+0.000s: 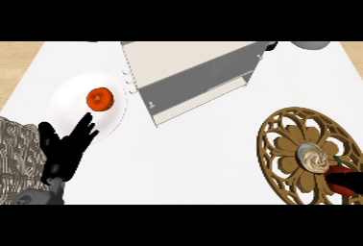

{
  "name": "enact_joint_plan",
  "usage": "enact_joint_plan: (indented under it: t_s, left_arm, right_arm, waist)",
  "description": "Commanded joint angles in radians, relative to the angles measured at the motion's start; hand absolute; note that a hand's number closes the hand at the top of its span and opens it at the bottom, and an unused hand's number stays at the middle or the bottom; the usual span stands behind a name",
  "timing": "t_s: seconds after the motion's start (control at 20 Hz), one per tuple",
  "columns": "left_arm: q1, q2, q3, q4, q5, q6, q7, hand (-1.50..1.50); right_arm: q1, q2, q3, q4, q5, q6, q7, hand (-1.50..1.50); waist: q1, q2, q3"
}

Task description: Pick the cupcake from the placemat and place it in the tiered shelf

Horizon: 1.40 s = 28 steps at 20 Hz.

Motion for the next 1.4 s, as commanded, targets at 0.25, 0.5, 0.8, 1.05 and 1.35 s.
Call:
enact_joint_plan:
  t_s: [0.25, 0.5, 0.8, 1.05, 1.35]
  left_arm:
    - [0.005, -0.033, 0.019, 0.054, -0.024, -0.022, 0.002, 0.0]
    - [0.033, -0.035, 0.049, 0.028, -0.031, -0.026, -0.004, 0.0]
    - [0.028, -0.041, 0.056, 0.02, -0.041, -0.061, 0.012, 0.0]
    - [0.062, -0.056, 0.048, -0.028, -0.07, -0.037, 0.024, 0.0]
    - [-0.066, -0.054, 0.135, 0.19, -0.061, -0.121, -0.031, 0.0]
  right_arm:
    - [-0.183, 0.1, 0.12, 0.134, 0.16, 0.04, 0.21, -1.5]
    - [-0.136, 0.157, 0.129, 0.128, 0.242, 0.046, 0.213, -1.5]
    - [-0.169, 0.27, 0.156, 0.178, 0.33, 0.045, 0.234, -1.5]
    - [-0.144, 0.321, 0.169, 0.289, 0.414, 0.051, 0.174, -1.5]
    - [-0.233, 0.383, 0.143, 0.372, 0.487, 0.1, 0.177, -1.5]
  waist:
    - [-0.007, 0.002, -0.002]
    - [-0.019, -0.002, -0.002]
    - [-0.018, -0.002, -0.002]
    - [-0.014, -0.002, -0.001]
    - [-0.022, 0.002, -0.002]
